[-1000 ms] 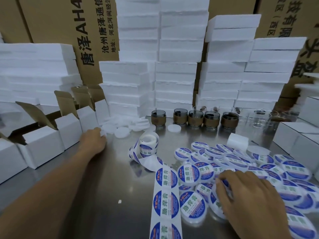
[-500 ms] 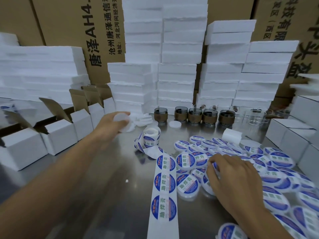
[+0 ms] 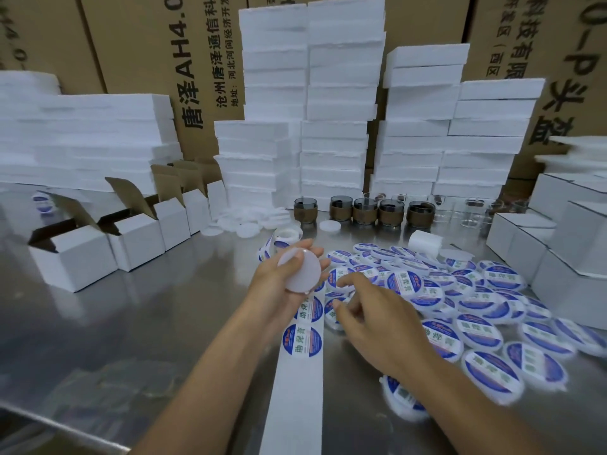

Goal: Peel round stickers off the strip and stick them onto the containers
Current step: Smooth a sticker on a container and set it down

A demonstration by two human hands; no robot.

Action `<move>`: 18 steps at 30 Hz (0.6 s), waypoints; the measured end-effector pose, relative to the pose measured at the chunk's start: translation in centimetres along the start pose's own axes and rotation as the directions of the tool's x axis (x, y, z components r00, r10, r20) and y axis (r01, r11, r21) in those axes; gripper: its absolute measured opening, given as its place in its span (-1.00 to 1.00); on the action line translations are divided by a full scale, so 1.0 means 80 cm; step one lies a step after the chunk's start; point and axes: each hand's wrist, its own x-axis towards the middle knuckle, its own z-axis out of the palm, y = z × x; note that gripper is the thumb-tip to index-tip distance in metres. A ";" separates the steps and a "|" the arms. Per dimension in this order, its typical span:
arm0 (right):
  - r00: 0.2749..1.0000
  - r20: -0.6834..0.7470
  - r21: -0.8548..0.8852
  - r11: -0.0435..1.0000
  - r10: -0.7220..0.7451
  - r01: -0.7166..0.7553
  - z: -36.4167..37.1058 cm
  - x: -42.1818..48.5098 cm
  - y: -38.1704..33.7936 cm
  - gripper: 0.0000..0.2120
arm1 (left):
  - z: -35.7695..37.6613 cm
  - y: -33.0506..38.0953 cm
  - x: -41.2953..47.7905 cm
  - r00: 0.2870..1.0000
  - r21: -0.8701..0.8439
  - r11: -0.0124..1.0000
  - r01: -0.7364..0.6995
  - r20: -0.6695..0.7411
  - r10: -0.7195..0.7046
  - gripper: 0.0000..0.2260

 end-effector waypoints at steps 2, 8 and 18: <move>1.000 0.017 -0.020 1.000 0.008 -0.008 0.006 0.000 -0.003 -0.67 | -0.003 -0.003 0.001 0.999 -0.037 0.999 0.023 -0.039 -0.024 -0.84; 0.997 0.063 -0.004 0.999 0.039 -0.039 0.024 -0.002 -0.016 -0.57 | -0.011 -0.010 0.009 0.990 -0.059 0.997 0.052 -0.130 -0.060 -0.87; 0.986 0.058 0.102 0.982 0.154 -0.160 0.039 -0.003 -0.018 -0.58 | -0.015 -0.017 0.016 0.976 -0.117 0.989 0.087 -0.189 -0.108 -0.91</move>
